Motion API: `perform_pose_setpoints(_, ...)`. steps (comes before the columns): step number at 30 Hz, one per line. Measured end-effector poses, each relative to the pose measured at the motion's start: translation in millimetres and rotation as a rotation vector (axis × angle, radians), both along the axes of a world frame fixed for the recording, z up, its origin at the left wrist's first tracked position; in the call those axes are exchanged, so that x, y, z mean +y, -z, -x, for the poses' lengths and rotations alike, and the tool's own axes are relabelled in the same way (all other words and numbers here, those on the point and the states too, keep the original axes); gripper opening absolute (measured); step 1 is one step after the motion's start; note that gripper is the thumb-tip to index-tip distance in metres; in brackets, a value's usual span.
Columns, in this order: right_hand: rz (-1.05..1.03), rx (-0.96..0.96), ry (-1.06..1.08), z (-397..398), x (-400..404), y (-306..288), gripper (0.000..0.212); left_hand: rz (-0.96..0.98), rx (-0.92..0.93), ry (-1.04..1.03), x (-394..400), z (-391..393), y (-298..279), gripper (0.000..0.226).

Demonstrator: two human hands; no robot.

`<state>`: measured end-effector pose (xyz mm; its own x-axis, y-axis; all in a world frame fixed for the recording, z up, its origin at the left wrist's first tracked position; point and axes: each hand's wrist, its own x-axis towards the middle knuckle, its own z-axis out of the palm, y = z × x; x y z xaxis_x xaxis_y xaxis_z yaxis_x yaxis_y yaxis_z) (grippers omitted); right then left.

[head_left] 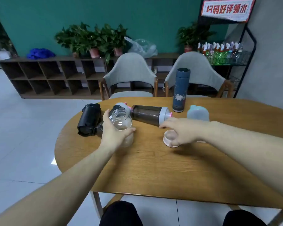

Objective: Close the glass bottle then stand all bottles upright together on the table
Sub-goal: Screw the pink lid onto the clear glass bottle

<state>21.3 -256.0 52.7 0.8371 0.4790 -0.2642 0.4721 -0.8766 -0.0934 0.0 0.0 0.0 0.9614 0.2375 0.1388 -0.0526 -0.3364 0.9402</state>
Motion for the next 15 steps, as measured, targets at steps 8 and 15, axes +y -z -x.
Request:
perform_pose_setpoints(8, 0.296, 0.057, -0.045, -32, 4, 25, 0.086, 0.045, 0.022, -0.053, 0, -19, 24, 0.105)
perform_pose_setpoints(15, 0.311, 0.092, -0.080, -40, 7, 41, 0.076, -0.041, 0.039, -0.046, 4, -17, 27, 0.095)
